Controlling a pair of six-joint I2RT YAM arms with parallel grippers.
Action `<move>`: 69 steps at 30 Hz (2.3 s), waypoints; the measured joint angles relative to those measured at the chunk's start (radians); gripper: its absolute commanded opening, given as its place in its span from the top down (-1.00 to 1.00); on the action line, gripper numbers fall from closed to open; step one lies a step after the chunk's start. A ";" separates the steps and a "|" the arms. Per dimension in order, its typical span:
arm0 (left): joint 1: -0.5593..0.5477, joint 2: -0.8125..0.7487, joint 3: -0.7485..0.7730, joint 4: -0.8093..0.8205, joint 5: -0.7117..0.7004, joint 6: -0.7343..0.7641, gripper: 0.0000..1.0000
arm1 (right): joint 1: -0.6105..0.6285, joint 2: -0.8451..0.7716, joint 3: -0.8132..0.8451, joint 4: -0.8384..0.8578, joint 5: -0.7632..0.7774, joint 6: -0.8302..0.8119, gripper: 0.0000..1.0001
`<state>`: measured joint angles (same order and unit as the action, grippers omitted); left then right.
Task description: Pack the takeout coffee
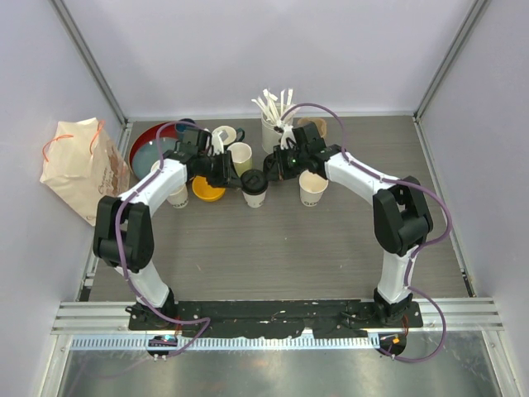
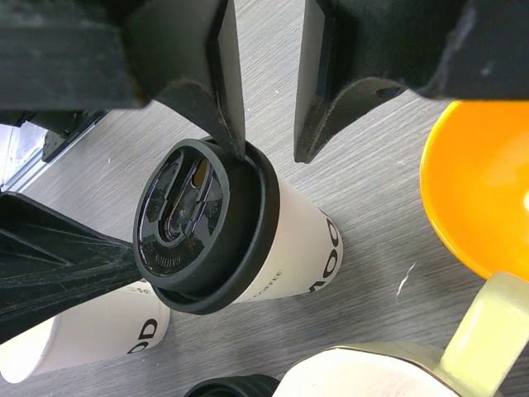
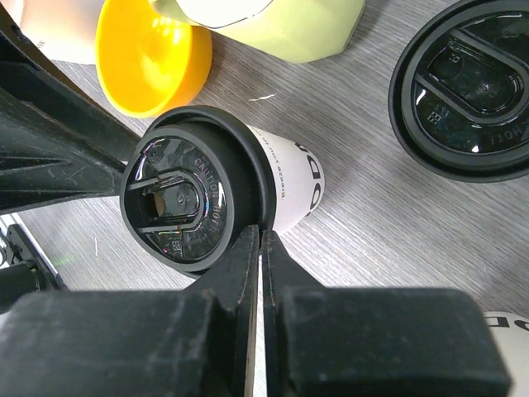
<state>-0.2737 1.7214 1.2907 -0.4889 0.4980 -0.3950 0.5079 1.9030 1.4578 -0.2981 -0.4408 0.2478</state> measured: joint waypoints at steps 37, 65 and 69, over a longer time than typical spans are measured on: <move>0.036 0.008 -0.042 0.074 0.101 -0.027 0.53 | -0.004 -0.023 -0.069 0.095 -0.029 0.020 0.76; 0.034 0.023 0.055 -0.031 0.074 0.064 0.29 | 0.009 0.004 0.097 -0.147 -0.001 -0.013 0.21; 0.034 0.023 0.071 -0.040 0.064 0.069 0.24 | 0.010 0.004 0.121 -0.170 0.003 -0.045 -0.52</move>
<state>-0.2398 1.7443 1.3617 -0.5293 0.5617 -0.3260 0.5175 1.9072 1.5791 -0.4679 -0.4374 0.2031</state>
